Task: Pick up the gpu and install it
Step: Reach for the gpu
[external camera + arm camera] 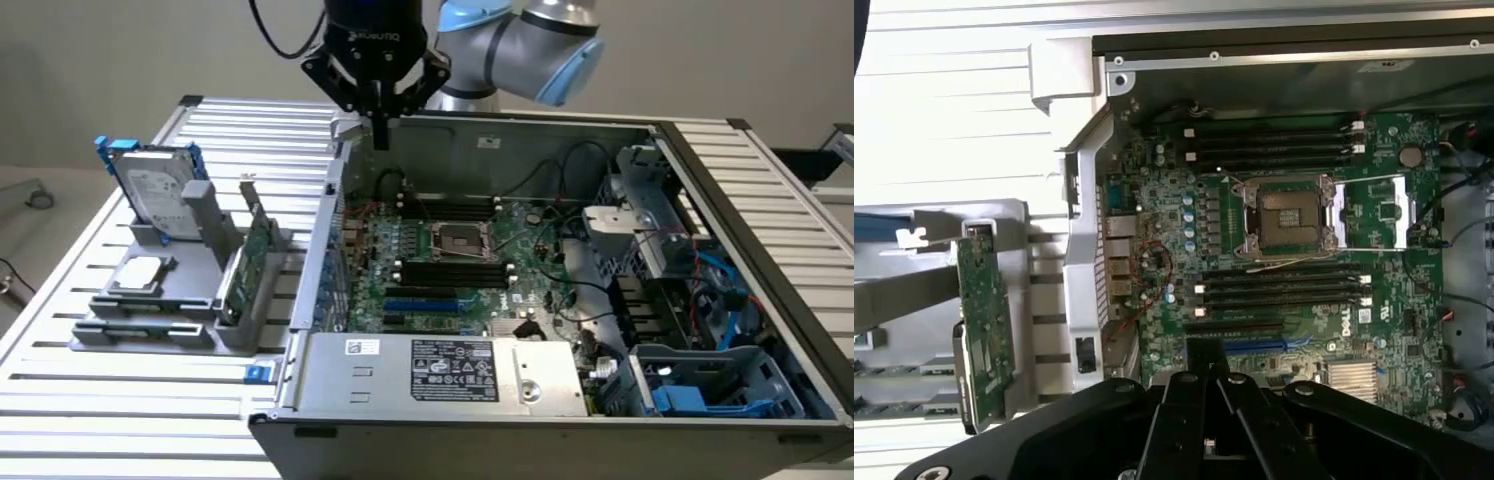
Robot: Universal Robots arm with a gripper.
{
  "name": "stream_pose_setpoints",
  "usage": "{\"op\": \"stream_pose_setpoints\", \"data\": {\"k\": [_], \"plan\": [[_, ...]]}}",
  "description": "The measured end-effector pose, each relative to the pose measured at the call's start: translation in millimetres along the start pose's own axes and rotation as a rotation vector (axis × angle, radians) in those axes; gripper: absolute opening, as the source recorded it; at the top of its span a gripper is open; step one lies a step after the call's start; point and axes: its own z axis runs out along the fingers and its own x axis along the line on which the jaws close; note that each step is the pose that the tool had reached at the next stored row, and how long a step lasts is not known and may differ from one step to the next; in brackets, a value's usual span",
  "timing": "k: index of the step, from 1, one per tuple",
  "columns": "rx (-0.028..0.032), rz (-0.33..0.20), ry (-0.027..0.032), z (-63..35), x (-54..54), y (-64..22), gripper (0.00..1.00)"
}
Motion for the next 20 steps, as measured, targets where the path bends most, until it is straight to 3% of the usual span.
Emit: {"op": "stream_pose_setpoints", "data": {"k": [11,20], "plan": [[0.0013,0.0,-0.0001,6.5,50.0,-3.9,0.11],[0.0073,0.0,-0.0003,15.6,90.8,-7.2,0.11]]}}
